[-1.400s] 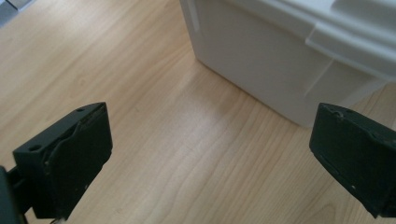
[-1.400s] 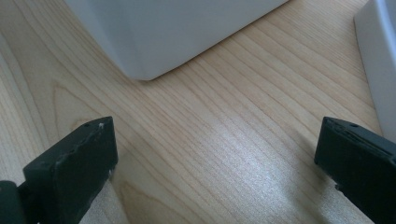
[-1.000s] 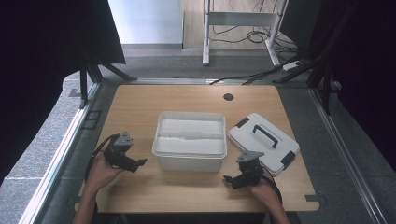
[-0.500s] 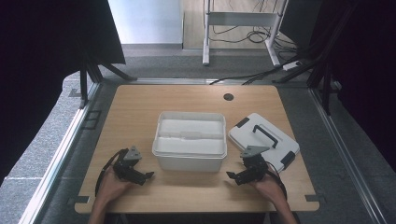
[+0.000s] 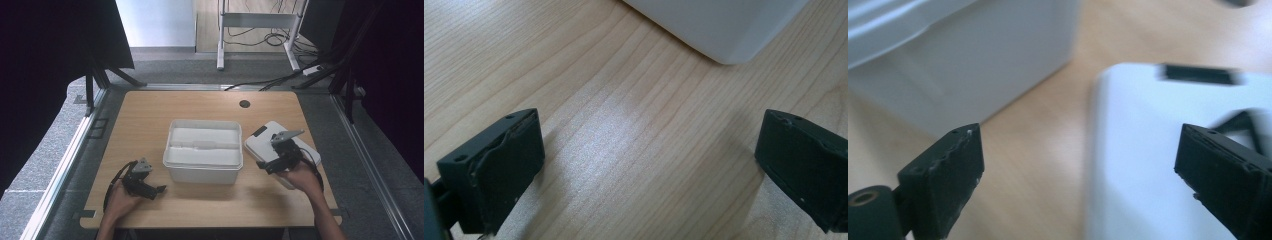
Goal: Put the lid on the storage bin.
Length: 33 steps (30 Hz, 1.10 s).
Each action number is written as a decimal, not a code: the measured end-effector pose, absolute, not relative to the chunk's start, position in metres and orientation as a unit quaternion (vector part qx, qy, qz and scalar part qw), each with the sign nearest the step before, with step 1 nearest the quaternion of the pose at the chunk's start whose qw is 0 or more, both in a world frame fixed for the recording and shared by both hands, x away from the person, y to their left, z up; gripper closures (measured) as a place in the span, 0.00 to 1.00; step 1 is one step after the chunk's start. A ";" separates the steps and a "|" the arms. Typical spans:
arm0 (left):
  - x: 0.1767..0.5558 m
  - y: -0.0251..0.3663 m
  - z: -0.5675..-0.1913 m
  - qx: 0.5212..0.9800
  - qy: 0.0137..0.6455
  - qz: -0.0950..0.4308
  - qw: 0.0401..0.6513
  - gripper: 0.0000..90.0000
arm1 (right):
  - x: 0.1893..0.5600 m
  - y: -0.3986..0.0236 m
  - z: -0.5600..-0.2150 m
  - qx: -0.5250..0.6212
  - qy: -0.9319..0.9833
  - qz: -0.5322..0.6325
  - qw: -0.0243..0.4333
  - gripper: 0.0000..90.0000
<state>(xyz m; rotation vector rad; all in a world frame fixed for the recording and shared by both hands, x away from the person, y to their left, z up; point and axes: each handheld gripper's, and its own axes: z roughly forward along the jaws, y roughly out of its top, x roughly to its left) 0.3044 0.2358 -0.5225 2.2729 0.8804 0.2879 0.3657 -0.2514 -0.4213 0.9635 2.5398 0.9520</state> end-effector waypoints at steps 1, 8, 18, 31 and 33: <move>0.304 0.236 -0.523 0.872 0.338 0.111 0.337 0.00 | 0.372 -0.255 -0.416 0.334 0.875 0.322 0.141 0.09; 0.304 0.236 -0.523 0.872 0.338 0.110 0.337 0.00 | 0.424 -0.277 -0.419 0.383 0.877 0.240 0.162 0.32; 0.304 0.236 -0.523 0.872 0.338 0.110 0.337 0.00 | 0.439 -0.297 -0.438 0.382 0.899 0.178 0.121 0.93; 0.304 0.236 -0.523 0.871 0.338 0.110 0.338 0.00 | 0.425 -0.303 -0.351 0.293 0.928 0.206 0.104 0.93; 0.304 0.236 -0.523 0.870 0.340 0.111 0.339 0.00 | 0.422 -0.302 -0.333 0.281 0.929 0.213 0.106 0.93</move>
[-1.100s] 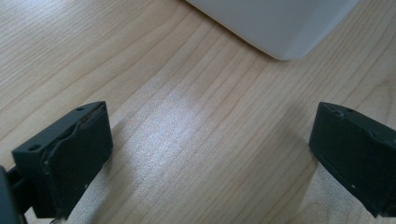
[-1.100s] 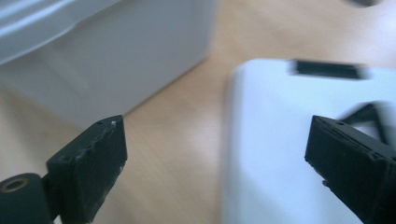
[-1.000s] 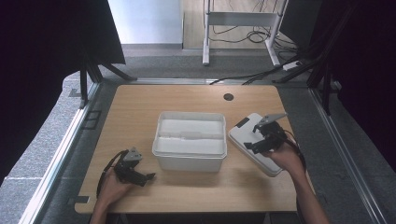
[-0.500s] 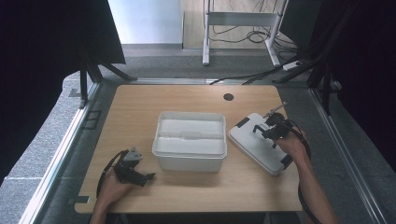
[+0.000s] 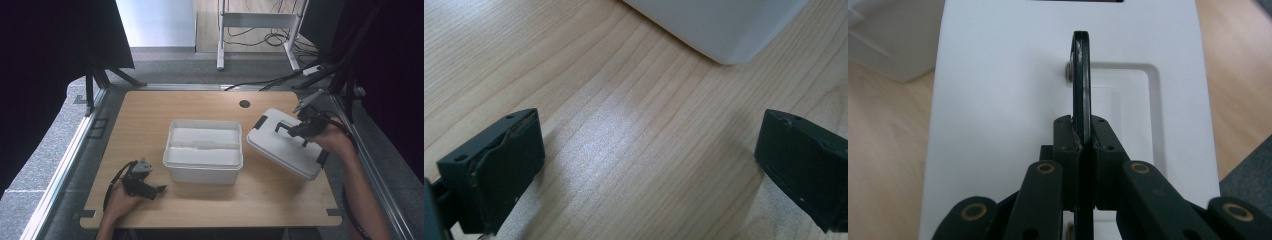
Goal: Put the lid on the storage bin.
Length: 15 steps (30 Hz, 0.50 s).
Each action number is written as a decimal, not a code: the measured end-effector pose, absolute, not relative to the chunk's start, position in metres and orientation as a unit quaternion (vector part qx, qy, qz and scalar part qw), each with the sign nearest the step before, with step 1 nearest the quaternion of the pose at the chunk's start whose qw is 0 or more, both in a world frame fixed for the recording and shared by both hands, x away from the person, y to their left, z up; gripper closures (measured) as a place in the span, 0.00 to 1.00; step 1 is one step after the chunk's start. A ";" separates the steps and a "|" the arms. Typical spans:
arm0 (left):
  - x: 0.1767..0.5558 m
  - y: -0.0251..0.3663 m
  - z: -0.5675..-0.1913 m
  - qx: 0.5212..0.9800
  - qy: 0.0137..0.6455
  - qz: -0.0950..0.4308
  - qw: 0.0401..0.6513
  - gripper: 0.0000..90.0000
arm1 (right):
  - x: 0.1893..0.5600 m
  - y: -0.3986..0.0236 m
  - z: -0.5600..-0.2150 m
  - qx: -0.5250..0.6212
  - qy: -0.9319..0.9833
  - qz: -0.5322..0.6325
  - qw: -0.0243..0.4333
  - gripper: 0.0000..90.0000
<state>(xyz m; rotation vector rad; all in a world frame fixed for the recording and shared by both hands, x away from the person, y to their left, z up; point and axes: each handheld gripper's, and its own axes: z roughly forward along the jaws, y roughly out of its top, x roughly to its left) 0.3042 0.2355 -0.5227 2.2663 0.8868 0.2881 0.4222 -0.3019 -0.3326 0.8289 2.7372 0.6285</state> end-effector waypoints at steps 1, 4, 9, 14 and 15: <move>0.304 0.236 -0.523 0.870 0.340 0.110 0.339 0.00 | 0.421 -0.301 -0.323 0.275 0.931 0.216 0.108 0.93; 0.304 0.236 -0.523 0.870 0.340 0.110 0.339 0.00 | 0.417 -0.293 -0.296 0.252 0.934 0.227 0.115 0.93; 0.304 0.236 -0.523 0.870 0.340 0.110 0.339 0.00 | 0.411 -0.265 -0.263 0.209 0.937 0.257 0.113 0.93; 0.304 0.236 -0.523 0.870 0.340 0.110 0.339 0.00 | 0.412 -0.220 -0.259 0.153 0.947 0.269 0.092 0.93; 0.304 0.236 -0.523 0.870 0.340 0.110 0.339 0.00 | 0.412 -0.209 -0.261 0.143 0.948 0.269 0.088 0.93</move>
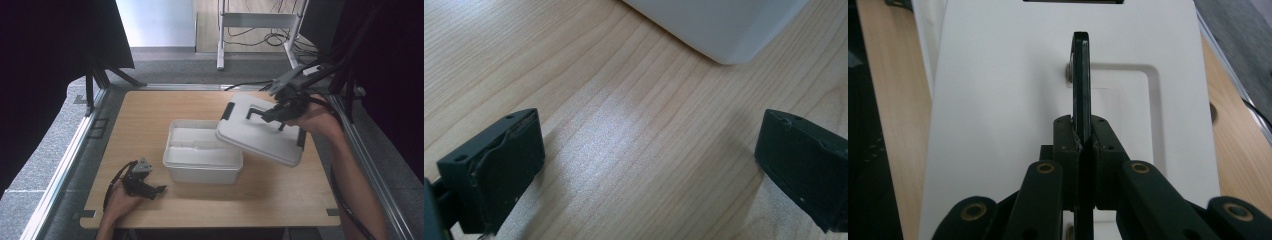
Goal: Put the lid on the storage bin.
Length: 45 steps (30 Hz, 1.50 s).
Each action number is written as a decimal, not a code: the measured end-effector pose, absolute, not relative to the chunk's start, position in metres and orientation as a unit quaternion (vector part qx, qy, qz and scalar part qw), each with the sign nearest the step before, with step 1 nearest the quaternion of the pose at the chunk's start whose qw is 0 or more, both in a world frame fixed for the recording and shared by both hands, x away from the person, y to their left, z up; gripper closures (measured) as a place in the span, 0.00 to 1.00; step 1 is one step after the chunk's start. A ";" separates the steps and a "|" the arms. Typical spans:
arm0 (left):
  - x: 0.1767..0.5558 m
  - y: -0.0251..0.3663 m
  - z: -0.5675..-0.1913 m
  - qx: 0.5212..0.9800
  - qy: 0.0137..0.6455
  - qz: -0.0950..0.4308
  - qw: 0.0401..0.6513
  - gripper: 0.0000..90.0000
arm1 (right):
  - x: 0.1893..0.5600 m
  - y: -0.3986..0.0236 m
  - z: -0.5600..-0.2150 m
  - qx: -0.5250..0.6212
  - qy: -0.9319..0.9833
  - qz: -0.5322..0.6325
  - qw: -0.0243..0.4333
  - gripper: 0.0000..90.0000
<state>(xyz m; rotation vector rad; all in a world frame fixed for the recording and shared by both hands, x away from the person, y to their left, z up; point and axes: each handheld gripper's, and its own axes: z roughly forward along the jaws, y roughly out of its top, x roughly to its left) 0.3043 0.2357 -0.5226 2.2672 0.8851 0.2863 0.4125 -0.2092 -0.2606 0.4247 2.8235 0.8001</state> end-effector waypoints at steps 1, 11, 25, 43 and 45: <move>0.304 0.236 -0.523 0.870 0.340 0.110 0.339 0.00 | 0.413 -0.199 -0.263 0.131 0.950 0.271 0.084 0.93; 0.304 0.236 -0.523 0.871 0.338 0.110 0.339 0.00 | 0.415 -0.080 -0.298 0.024 0.961 0.275 0.031 0.93; 0.304 0.236 -0.523 0.872 0.335 0.109 0.339 0.00 | 0.422 -0.050 -0.332 0.025 0.967 0.252 0.022 0.92; 0.304 0.235 -0.523 0.872 0.335 0.109 0.339 0.00 | 0.399 -0.161 -0.317 0.179 0.921 0.334 0.090 0.15; 0.304 0.235 -0.523 0.872 0.336 0.109 0.339 0.00 | 0.395 -0.179 -0.319 0.198 0.913 0.342 0.101 0.14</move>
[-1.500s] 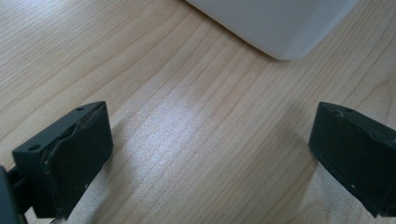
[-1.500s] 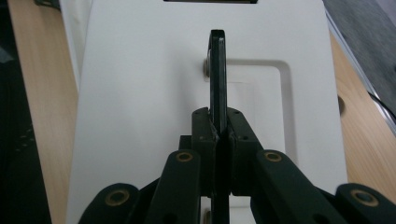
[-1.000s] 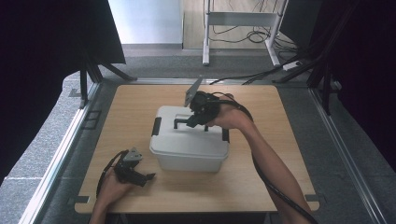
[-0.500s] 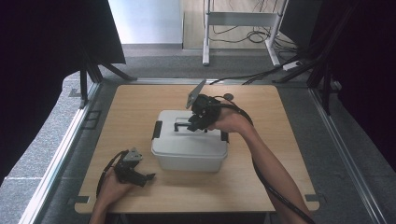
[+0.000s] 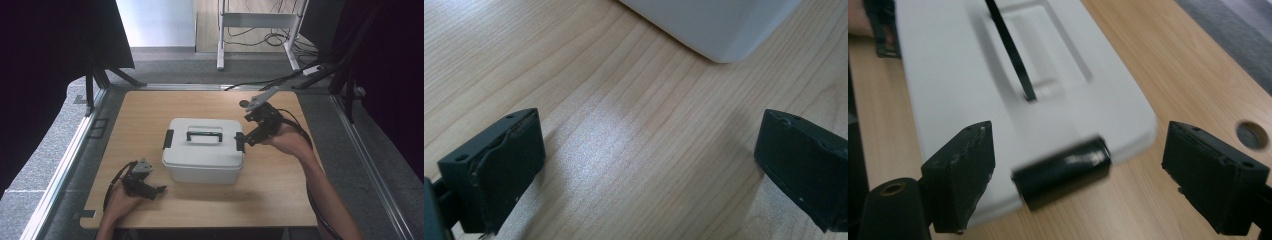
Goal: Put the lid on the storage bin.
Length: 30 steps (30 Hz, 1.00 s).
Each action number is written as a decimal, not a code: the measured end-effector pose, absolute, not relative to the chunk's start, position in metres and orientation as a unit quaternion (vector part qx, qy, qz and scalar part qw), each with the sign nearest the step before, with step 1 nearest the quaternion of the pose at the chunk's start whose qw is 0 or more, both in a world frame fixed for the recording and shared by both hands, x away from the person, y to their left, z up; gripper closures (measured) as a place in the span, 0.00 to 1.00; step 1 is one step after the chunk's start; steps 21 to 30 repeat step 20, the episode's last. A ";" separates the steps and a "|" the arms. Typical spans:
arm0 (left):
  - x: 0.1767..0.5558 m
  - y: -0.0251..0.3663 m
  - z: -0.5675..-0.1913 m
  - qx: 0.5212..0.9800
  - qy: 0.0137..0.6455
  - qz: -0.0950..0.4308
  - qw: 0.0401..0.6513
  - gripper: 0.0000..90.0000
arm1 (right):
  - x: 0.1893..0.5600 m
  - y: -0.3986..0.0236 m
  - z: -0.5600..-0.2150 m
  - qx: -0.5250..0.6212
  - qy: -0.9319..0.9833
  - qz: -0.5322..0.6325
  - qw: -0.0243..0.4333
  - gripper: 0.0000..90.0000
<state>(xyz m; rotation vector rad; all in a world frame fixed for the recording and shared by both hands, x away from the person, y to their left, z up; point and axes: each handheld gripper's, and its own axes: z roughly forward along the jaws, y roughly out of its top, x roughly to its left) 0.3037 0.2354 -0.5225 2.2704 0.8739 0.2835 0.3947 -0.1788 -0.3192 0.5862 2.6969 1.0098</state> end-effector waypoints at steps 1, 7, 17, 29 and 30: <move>0.304 0.235 -0.523 0.872 0.336 0.109 0.339 0.00 | 0.392 -0.187 -0.321 0.209 0.909 0.344 0.108 0.14; 0.304 0.235 -0.522 0.872 0.336 0.109 0.339 0.00 | 0.375 -0.232 -0.350 0.266 0.890 0.342 0.143 0.07; 0.303 0.235 -0.523 0.871 0.338 0.111 0.339 0.00 | 0.360 -0.268 -0.439 0.323 0.879 0.330 0.118 0.05; 0.303 0.235 -0.523 0.871 0.339 0.111 0.339 0.00 | 0.359 -0.270 -0.450 0.321 0.884 0.322 0.107 0.04; 0.303 0.235 -0.523 0.871 0.339 0.111 0.339 0.00 | 0.359 -0.270 -0.450 0.321 0.884 0.322 0.107 0.04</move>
